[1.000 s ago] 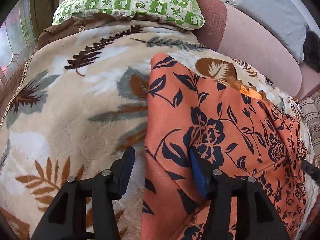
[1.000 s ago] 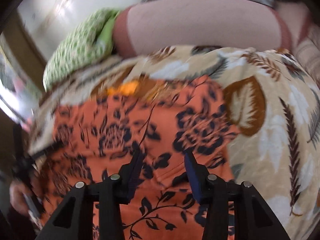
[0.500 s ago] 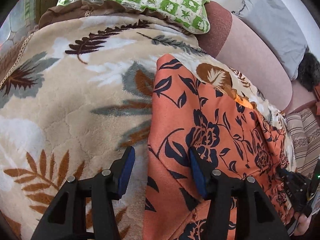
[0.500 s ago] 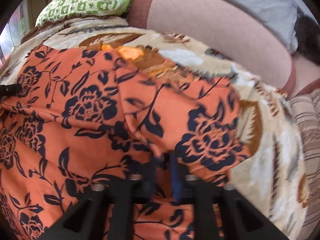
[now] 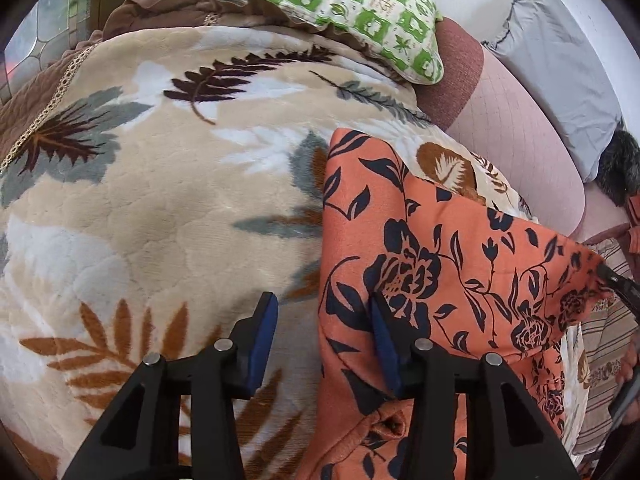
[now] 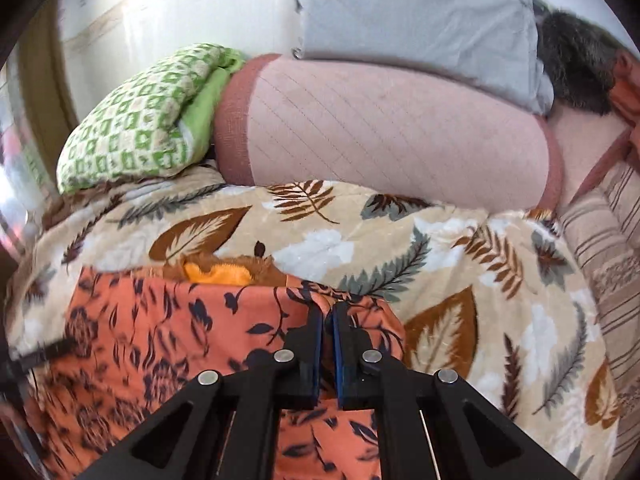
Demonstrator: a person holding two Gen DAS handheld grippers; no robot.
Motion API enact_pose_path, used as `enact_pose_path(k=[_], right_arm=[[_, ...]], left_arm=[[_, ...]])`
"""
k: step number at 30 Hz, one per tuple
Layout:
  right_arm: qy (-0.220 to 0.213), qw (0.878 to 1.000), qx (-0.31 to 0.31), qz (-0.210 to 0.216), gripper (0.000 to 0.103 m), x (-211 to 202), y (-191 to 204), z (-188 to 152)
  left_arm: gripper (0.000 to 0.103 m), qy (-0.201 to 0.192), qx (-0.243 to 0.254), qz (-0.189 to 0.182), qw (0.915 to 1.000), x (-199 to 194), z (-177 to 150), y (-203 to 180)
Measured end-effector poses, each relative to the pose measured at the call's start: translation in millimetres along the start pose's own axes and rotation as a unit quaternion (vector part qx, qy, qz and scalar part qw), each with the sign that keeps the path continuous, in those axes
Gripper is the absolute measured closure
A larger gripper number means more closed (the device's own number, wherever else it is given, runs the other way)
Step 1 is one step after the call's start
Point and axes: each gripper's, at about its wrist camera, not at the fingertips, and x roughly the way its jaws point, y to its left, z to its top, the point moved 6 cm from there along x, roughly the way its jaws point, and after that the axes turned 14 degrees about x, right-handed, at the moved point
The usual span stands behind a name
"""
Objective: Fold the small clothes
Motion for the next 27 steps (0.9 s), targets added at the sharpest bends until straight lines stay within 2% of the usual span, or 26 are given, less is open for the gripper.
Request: enact_pose_path(k=[1, 2, 5, 7, 10, 12, 13, 16, 18, 23, 25, 26, 27], right_arm=[[0.015, 1.000, 0.018, 0.001, 0.097, 11, -1, 3], [0.076, 0.995, 0.063, -0.011, 0.097, 46, -10, 2], [0.137, 0.984, 0.116, -0.015, 0.097, 88, -24, -8], [0.153, 0.978, 0.141, -0.009, 0.097, 100, -33, -16], [0.140, 0.978, 0.153, 0.006, 0.096, 94, -35, -19], [0.117, 0.982, 0.145, 0.019, 0.096, 81, -33, -19], [0.089, 0.987, 0.133, 0.032, 0.096, 62, -31, -16], [0.056, 0.988, 0.129, 0.060, 0.094, 43, -26, 0], [0.034, 0.991, 0.121, 0.054, 0.091, 34, -22, 12], [0.030, 0.988, 0.145, 0.036, 0.091, 33, -24, 33], [0.037, 0.990, 0.123, 0.062, 0.090, 31, -9, 22], [0.037, 0.990, 0.123, 0.062, 0.090, 31, -9, 22], [0.066, 0.993, 0.081, 0.049, 0.090, 41, 8, 1]], left_arm=[[0.054, 0.000, -0.001, -0.002, 1.0000, 0, 0, 2], [0.054, 0.000, -0.004, -0.008, 1.0000, 0, 0, 3], [0.054, 0.000, -0.001, -0.011, 0.9999, -1, -1, 3], [0.054, 0.001, -0.001, -0.014, 0.9999, -2, -1, 4], [0.054, 0.002, -0.003, -0.016, 0.9999, -2, -1, 5], [0.054, 0.001, -0.002, -0.014, 0.9999, -3, -2, 4], [0.054, 0.001, -0.004, -0.011, 0.9999, -4, -3, 4], [0.055, 0.000, -0.005, -0.007, 1.0000, -6, -4, 5], [0.056, 0.000, -0.007, -0.002, 1.0000, -8, -6, 7], [0.056, 0.000, -0.015, -0.009, 0.9998, -9, -6, 8], [0.056, 0.002, -0.019, -0.010, 0.9998, -8, -5, 8], [0.056, 0.002, -0.021, -0.010, 0.9997, -9, -5, 8], [0.056, 0.002, -0.024, -0.011, 0.9997, -9, -5, 8]])
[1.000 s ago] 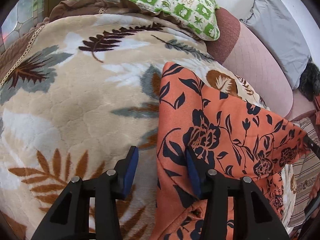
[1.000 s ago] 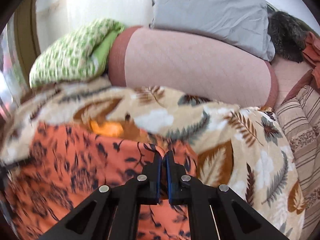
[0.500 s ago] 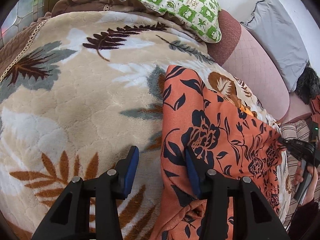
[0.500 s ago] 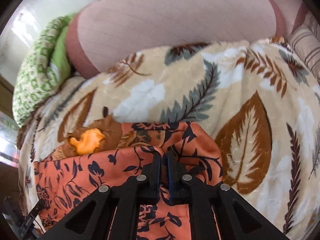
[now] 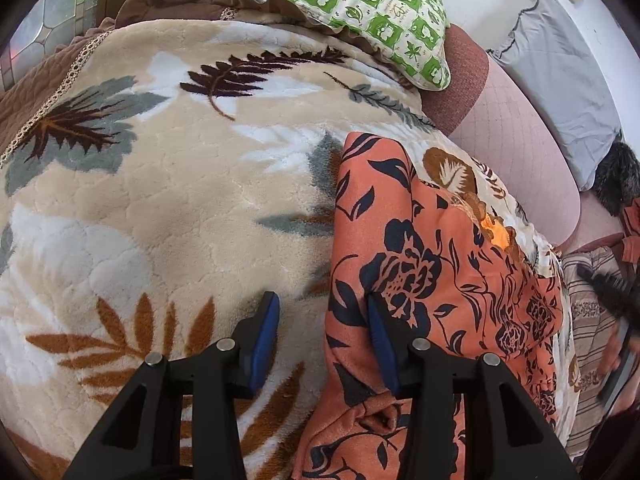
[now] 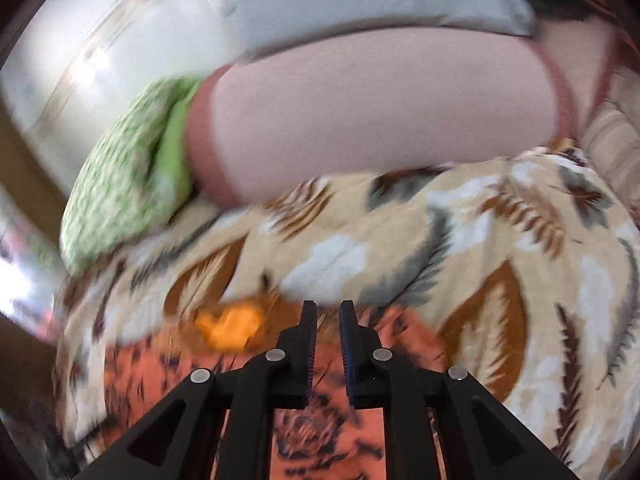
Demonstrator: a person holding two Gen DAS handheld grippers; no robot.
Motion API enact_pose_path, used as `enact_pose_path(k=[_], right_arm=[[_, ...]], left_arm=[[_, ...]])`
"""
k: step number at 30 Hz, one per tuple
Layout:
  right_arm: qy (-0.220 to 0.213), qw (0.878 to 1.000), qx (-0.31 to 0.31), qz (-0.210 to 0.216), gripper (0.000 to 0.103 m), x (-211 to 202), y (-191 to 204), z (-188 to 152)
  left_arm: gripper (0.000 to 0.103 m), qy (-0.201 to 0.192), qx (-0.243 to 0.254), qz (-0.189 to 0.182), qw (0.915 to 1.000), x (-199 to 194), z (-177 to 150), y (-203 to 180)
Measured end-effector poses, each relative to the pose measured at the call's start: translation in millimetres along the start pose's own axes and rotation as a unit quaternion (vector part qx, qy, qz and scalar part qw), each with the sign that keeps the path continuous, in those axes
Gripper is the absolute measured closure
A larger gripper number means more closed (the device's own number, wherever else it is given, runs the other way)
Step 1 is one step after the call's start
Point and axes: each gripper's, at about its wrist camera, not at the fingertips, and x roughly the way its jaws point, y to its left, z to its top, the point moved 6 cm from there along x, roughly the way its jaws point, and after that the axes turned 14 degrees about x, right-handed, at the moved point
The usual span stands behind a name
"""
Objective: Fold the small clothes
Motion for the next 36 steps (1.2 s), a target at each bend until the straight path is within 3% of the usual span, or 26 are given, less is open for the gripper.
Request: enact_pose_path(k=[3, 6, 9, 11, 12, 16, 17, 18, 19, 21, 23, 24, 28, 30, 33, 34, 36], right_arm=[[0.025, 0.999, -0.021, -0.020, 0.090, 17, 5, -24], [0.095, 0.994, -0.008, -0.051, 0.089, 53, -8, -64], [0.091, 0.992, -0.031, -0.076, 0.089, 49, -5, -83], [0.102, 0.992, -0.031, -0.062, 0.087, 45, 8, -83], [0.106, 0.994, -0.040, -0.008, 0.087, 35, 41, -81], [0.123, 0.982, -0.093, 0.107, 0.087, 26, 142, -89], [0.123, 0.982, -0.093, 0.107, 0.087, 26, 142, -89], [0.146, 0.974, -0.101, 0.142, 0.087, 38, 184, -98], [0.146, 0.974, -0.101, 0.142, 0.087, 38, 184, -98], [0.169, 0.965, -0.102, 0.171, 0.087, 64, 234, -113], [0.181, 0.961, -0.093, 0.187, 0.087, 74, 248, -118], [0.208, 0.955, -0.076, 0.198, 0.087, 97, 269, -131], [0.214, 0.962, -0.077, 0.152, 0.090, 137, 286, -149], [0.188, 0.965, -0.060, 0.170, 0.090, 137, 288, -142], [0.192, 0.963, -0.011, 0.188, 0.090, 126, 277, -131], [0.161, 0.966, -0.019, 0.199, 0.090, 102, 260, -121], [0.149, 0.968, -0.025, 0.202, 0.090, 90, 251, -115]], left_arm=[[0.056, -0.004, -0.004, 0.001, 1.0000, -2, -1, 2], [0.056, -0.005, -0.017, -0.011, 0.9998, -5, -3, 6], [0.056, -0.005, -0.039, -0.026, 0.9989, -9, -6, 12], [0.056, -0.006, -0.048, -0.029, 0.9984, -11, -6, 14], [0.056, -0.006, -0.049, -0.029, 0.9983, -11, -7, 14], [0.056, -0.005, -0.042, -0.019, 0.9989, -12, -8, 12], [0.056, -0.004, -0.040, -0.017, 0.9991, -12, -9, 11], [0.056, -0.003, -0.036, -0.014, 0.9992, -13, -9, 11], [0.056, -0.003, -0.033, -0.013, 0.9994, -13, -10, 11], [0.056, -0.001, -0.029, -0.012, 0.9995, -13, -12, 11], [0.056, 0.001, -0.022, -0.007, 0.9997, -14, -13, 11], [0.056, 0.002, -0.019, -0.005, 0.9998, -14, -13, 11], [0.056, 0.007, -0.012, 0.004, 0.9999, -12, -13, 10], [0.055, 0.008, -0.016, 0.000, 0.9998, -12, -12, 11], [0.055, 0.006, -0.008, 0.008, 0.9999, -16, -13, 10], [0.055, 0.003, -0.001, 0.019, 0.9998, -19, -11, 9], [0.056, -0.016, 0.022, 0.057, 0.9980, -29, -7, 6]])
